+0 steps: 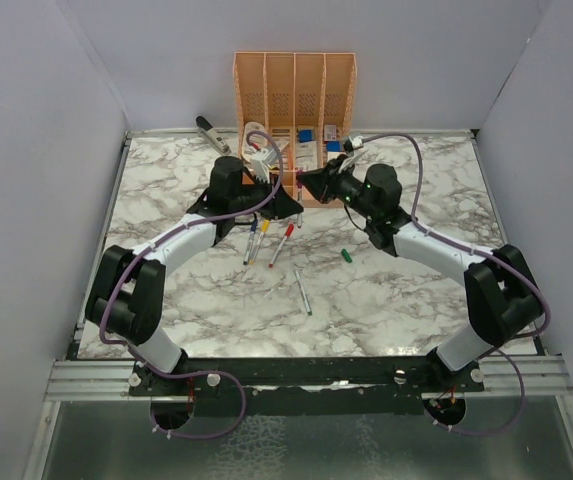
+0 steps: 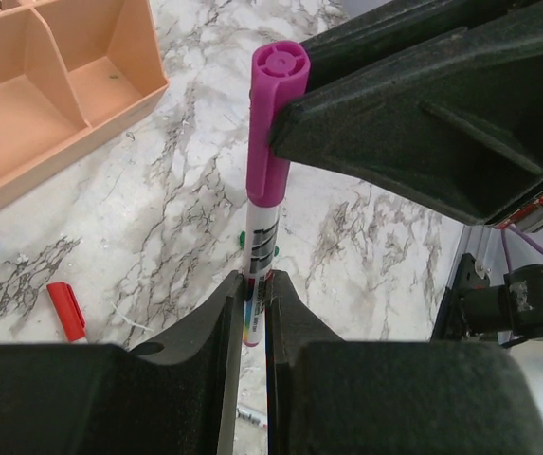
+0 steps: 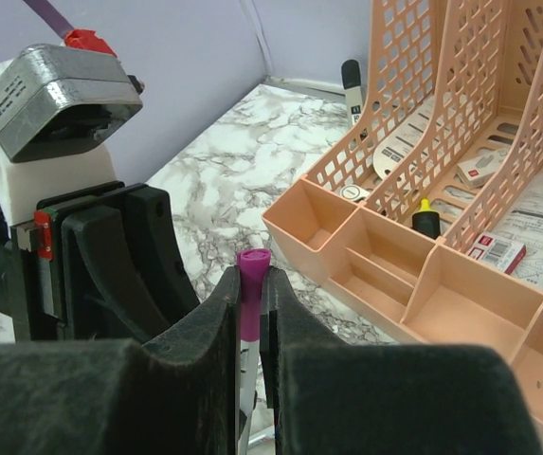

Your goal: Insert the pens into the pen caps

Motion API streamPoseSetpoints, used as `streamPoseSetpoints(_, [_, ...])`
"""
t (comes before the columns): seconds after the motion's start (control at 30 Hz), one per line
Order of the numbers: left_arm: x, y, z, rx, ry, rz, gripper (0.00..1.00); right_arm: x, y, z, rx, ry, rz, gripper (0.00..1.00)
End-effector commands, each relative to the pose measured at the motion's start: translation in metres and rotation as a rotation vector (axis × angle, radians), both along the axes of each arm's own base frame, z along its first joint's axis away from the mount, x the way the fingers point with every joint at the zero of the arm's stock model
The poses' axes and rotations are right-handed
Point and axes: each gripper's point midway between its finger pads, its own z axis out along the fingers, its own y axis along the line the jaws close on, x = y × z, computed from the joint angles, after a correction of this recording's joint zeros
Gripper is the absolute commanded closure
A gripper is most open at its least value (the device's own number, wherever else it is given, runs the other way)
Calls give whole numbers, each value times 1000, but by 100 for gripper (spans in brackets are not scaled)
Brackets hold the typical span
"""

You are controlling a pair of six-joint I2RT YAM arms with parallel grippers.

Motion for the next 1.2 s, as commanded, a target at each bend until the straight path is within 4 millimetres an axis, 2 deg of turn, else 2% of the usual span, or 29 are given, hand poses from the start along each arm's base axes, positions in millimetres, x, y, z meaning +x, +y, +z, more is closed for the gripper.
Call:
streamPoseSetpoints(0.0, [31,14,65,-91,-226,71,100,-17,2,-90,-165,284,0,91])
streamPoseSetpoints(0.17, [9,25,5,80,-84,39,100,11,0,-32,-51,145,-106,74])
streamPoseSetpoints(0.33, [-9,48,-45,267,27,51,100,22,-9,22,-7,7,-174,69])
streamPoseSetpoints(0.47, [-14,65,-77,385,126,92,100,24,-21,47,-1,-52,-230,68])
streamPoseSetpoints(0.57, [-13,81,-95,485,184,145,100,26,-33,49,-37,-52,-286,69])
streamPoseSetpoints(0.73, [-5,114,-110,677,232,240,100,30,-61,28,-166,2,-413,69])
streamPoseSetpoints(0.87, [2,139,-118,791,256,308,100,30,-87,-3,-291,81,-524,69])
streamPoseSetpoints(0.9, [4,142,-125,804,278,310,100,30,-95,-13,-325,106,-557,68])
streamPoseSetpoints(1.03, [8,149,-133,789,323,330,100,24,-111,-58,-443,253,-602,68])
streamPoseSetpoints(1.17, [7,156,-145,788,360,320,100,13,-116,-88,-478,343,-591,68])
